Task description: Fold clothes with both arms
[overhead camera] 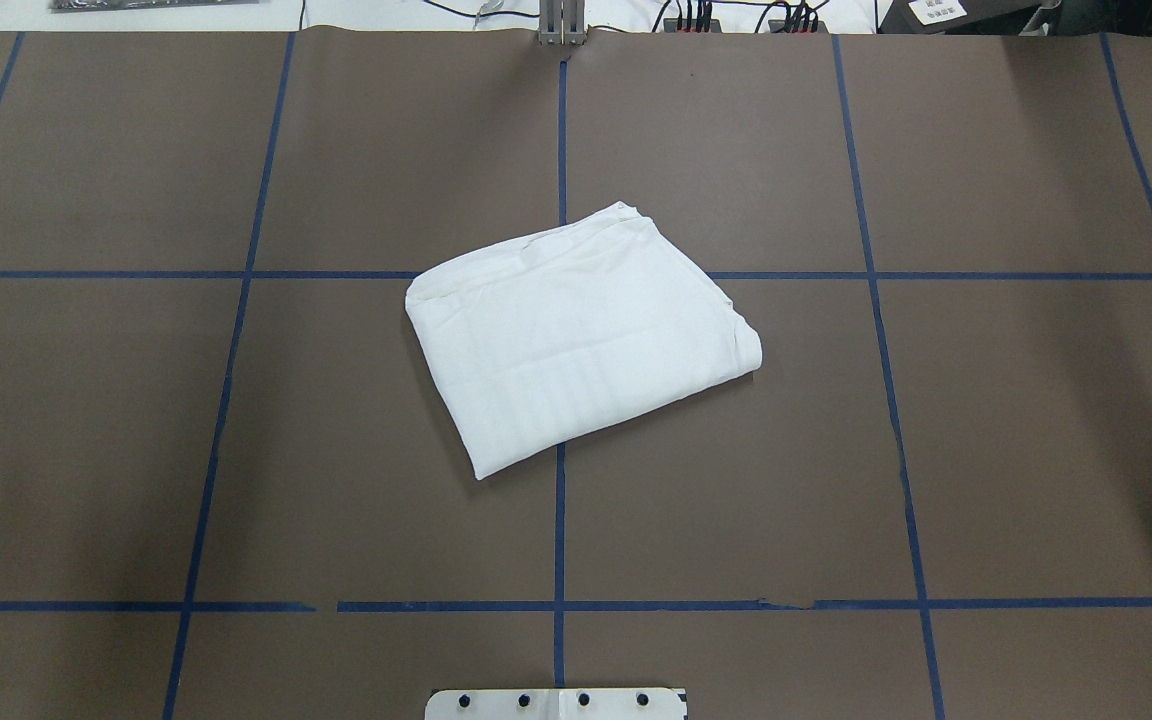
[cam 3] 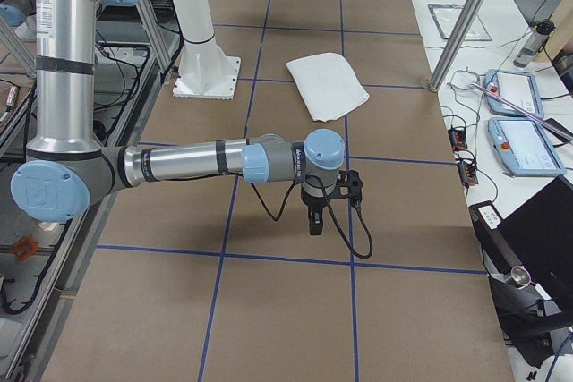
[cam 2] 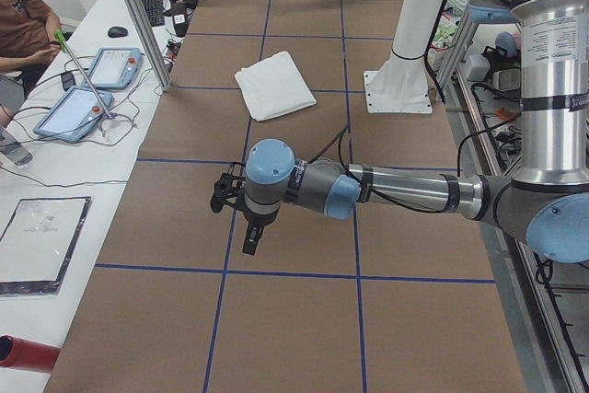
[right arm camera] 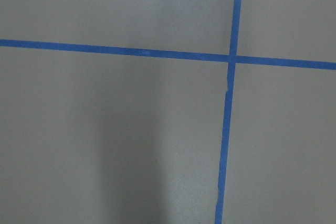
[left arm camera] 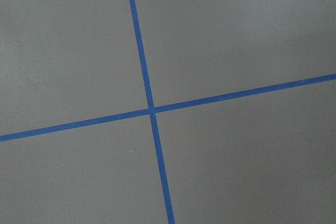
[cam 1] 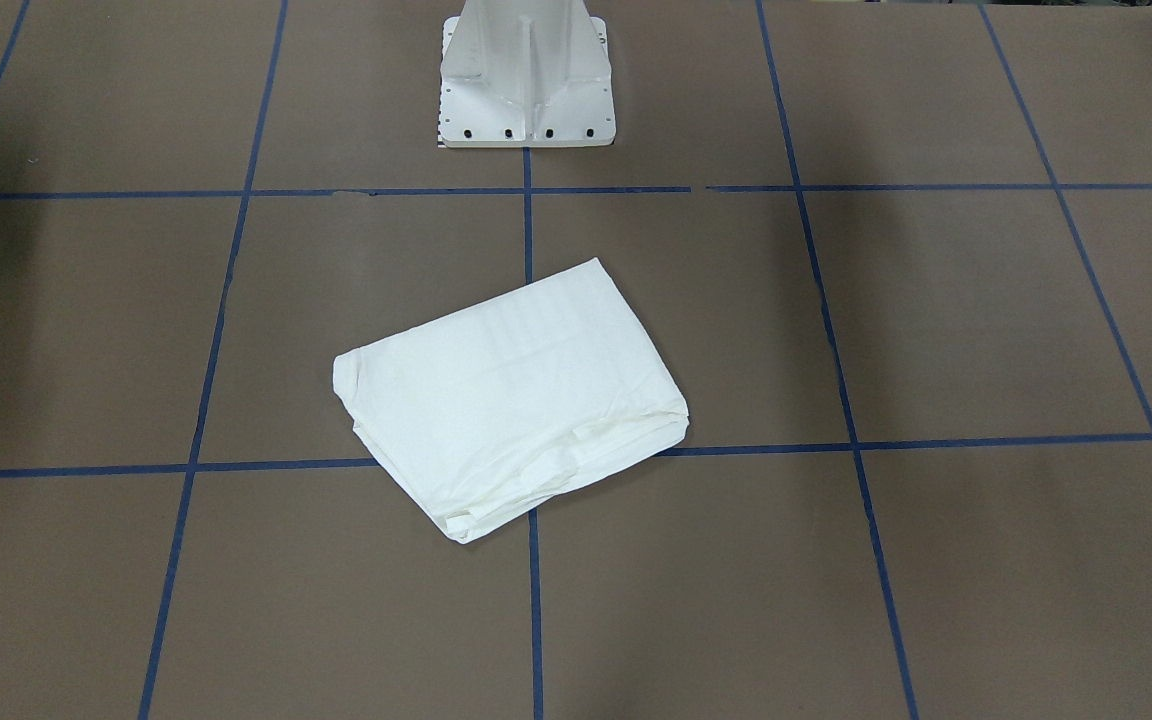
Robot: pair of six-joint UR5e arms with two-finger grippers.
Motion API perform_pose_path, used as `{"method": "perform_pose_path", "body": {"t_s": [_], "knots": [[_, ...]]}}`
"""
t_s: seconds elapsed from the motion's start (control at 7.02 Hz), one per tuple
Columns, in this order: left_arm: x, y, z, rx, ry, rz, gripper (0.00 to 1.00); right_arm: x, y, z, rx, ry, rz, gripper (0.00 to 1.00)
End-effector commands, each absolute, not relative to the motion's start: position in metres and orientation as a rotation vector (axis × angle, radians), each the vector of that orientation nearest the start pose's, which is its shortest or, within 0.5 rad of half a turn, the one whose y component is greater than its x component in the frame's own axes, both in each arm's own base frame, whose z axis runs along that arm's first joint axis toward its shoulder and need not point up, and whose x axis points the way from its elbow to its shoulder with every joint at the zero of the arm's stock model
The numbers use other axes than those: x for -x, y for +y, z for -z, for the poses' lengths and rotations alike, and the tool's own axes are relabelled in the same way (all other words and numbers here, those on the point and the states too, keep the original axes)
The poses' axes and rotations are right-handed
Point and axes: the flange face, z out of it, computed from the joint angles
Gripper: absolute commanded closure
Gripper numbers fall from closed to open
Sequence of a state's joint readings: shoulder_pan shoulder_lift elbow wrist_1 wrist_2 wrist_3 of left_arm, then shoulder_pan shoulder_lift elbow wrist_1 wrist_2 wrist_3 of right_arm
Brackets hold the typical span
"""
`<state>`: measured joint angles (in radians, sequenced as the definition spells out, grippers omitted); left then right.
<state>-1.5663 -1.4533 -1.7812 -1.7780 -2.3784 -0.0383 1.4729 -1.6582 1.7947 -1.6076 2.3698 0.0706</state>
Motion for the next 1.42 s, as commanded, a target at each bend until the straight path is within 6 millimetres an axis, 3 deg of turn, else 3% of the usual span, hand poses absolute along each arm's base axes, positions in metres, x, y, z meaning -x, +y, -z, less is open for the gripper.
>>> {"method": "perform_pose_path", "body": {"t_s": [0.0,0.71,1.28], "knots": [[0.0592,-0.4563,-0.5864,-0.262,0.808,-0.088,0.0,-0.0174,-0.4614,-0.5916,-0.027,-0.805,0.065,0.0],[0.059,-0.4573,-0.5896,-0.261,0.801,-0.088,0.0,-0.0199,-0.4553,-0.5993,-0.013,-0.806,0.054,0.0],[0.059,-0.46,-0.585,-0.27,0.801,-0.09,0.0,-0.0199,-0.4595,-0.59,-0.034,-0.802,0.062,0.0]]}}
